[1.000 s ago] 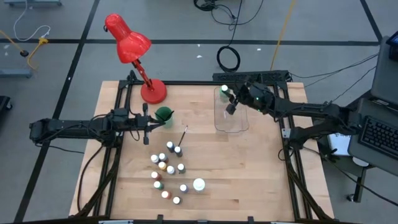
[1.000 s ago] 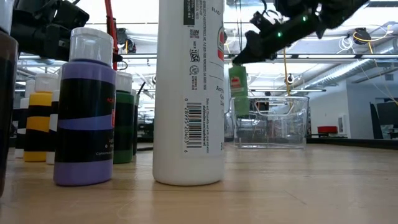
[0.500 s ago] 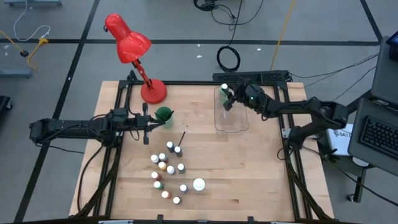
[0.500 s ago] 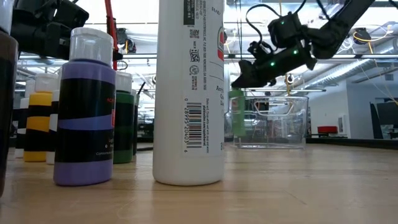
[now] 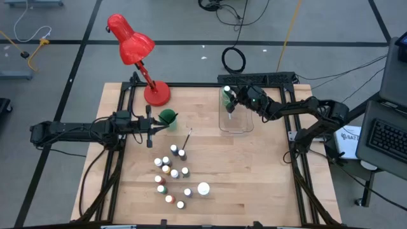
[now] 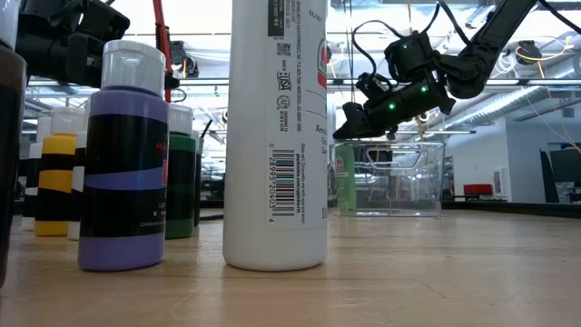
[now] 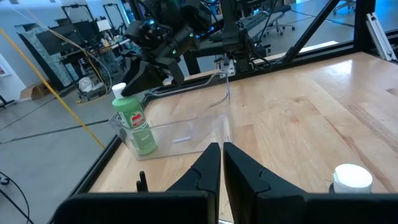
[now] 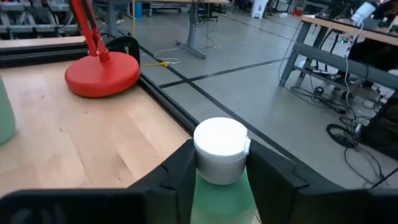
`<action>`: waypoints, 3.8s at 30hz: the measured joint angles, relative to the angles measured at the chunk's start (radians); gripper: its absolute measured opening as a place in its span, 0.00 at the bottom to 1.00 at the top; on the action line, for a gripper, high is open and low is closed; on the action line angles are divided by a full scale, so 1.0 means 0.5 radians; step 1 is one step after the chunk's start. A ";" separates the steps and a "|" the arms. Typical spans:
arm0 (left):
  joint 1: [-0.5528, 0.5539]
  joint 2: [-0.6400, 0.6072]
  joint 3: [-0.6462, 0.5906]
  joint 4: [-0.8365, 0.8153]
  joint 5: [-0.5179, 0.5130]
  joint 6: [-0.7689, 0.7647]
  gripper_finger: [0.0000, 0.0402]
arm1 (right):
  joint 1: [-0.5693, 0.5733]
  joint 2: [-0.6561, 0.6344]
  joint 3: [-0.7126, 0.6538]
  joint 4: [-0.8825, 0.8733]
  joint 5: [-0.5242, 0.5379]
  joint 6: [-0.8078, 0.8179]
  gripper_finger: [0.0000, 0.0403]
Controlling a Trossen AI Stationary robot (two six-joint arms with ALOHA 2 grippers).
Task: Pick & Place Paint Supplies
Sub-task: Put the large green paint bottle into the transparent bin, then put the large white paint bottle into the transparent bin
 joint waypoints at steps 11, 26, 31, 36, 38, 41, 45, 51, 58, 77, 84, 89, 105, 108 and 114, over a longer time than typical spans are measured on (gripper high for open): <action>-0.001 0.000 0.000 -0.005 -0.001 -0.001 0.06 | 0.039 -0.080 -0.002 0.204 0.000 -0.020 0.62; 0.000 0.000 0.000 -0.032 -0.001 0.027 0.06 | 0.922 -0.565 -0.002 0.016 -1.141 0.091 0.63; 0.000 -0.001 0.000 -0.027 -0.001 0.013 0.06 | 1.256 -0.365 -0.002 0.011 -0.971 -0.028 0.69; 0.000 0.000 0.000 -0.028 -0.001 0.028 0.06 | 1.425 -0.052 0.037 0.354 -0.750 -0.001 0.74; 0.000 -0.001 0.000 -0.031 -0.001 0.029 0.06 | 1.458 0.061 0.106 0.393 -0.722 0.026 0.75; 0.000 0.000 0.000 -0.035 -0.001 0.027 0.06 | 1.502 0.224 0.238 0.364 -0.787 0.020 0.75; 0.000 0.000 0.000 -0.040 -0.001 0.023 0.06 | 1.535 0.395 0.392 0.289 -0.986 0.031 0.75; 0.000 -0.001 0.000 -0.047 -0.001 0.023 0.06 | 1.542 0.528 0.483 0.242 -1.085 0.116 0.75; -0.001 0.000 0.000 -0.047 -0.001 0.023 0.06 | 1.565 0.596 0.489 0.306 -1.091 0.120 0.75; 0.000 0.000 0.000 -0.048 -0.001 0.034 0.06 | 1.592 0.456 0.484 0.289 -1.064 0.222 0.75; 0.000 0.000 0.000 -0.050 -0.001 0.033 0.06 | 1.684 0.514 0.482 0.270 -0.925 0.243 0.75; 0.000 0.000 0.000 -0.050 -0.001 0.033 0.06 | 1.685 0.536 0.484 0.268 -0.819 0.225 0.75; -0.001 -0.001 0.000 -0.065 -0.001 0.031 0.06 | 1.688 0.782 0.648 0.327 -0.902 0.186 0.75; 0.000 0.000 0.000 -0.066 -0.001 0.031 0.06 | 1.688 0.798 0.661 0.329 -0.989 0.183 0.74; 0.000 0.000 0.000 -0.081 -0.001 0.035 0.06 | 1.707 0.797 0.661 0.346 -0.988 0.117 0.64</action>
